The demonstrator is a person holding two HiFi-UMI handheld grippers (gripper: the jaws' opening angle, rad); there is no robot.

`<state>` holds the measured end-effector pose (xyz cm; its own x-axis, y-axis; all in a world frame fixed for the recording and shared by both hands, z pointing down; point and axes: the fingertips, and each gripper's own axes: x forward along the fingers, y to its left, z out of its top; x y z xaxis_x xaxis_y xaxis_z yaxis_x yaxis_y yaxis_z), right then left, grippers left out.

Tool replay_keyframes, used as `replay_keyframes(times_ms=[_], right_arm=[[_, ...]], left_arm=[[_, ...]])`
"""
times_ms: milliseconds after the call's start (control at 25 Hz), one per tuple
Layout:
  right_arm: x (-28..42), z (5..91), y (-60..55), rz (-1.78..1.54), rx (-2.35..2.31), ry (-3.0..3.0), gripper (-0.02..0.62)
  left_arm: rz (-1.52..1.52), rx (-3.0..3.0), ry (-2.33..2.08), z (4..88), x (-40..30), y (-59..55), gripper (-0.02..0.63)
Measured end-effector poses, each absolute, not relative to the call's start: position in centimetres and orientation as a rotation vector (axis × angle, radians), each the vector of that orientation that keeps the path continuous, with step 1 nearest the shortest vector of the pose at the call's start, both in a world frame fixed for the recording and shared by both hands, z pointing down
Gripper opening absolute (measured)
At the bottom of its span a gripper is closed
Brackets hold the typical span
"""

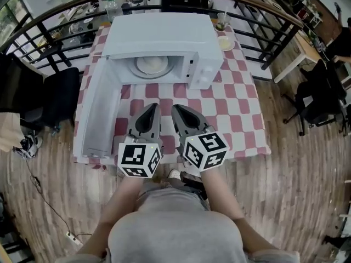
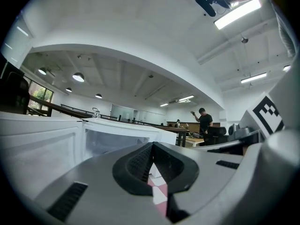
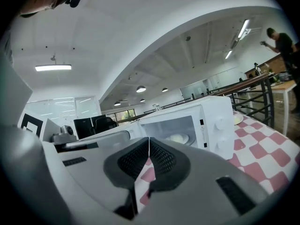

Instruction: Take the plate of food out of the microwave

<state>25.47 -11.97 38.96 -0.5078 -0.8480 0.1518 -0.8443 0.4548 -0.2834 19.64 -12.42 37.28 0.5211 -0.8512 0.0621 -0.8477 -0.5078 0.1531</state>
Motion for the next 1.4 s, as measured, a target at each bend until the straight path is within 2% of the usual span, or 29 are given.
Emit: replay_keyframes(times_ms=[440, 520, 720, 800, 1240, 1400], right_arm=[[24.7, 39.6, -14.3, -0.582, -1.453, 2.686, 0.031], [24.5, 39.8, -14.9, -0.618, -1.436, 2.686, 0.106], [24.2, 40.3, -16.5, -0.677, -1.451, 2.65, 0.222], [24.1, 40.5, -17.2, -0.698, -1.472, 2.626, 0.247], [23.6, 42.7, -20.9, -0.873, -1.55, 2.488, 0.227], [23.2, 44.3, -22.8, -0.991, -1.573, 2.377, 0.25]], left_arm=[[-0.059, 2.519, -1.607, 37.4, 18.6, -13.3, 0.002], [-0.057, 2.508, -1.621, 37.4, 18.2, -13.6, 0.002], [-0.04, 2.507, -1.631, 37.5, 17.7, -14.5, 0.002], [-0.031, 2.513, -1.625, 37.6, 17.6, -15.0, 0.002], [-0.002, 2.542, -1.559, 37.6, 16.4, -18.2, 0.002], [0.011, 2.555, -1.536, 38.0, 15.8, -19.1, 0.002]])
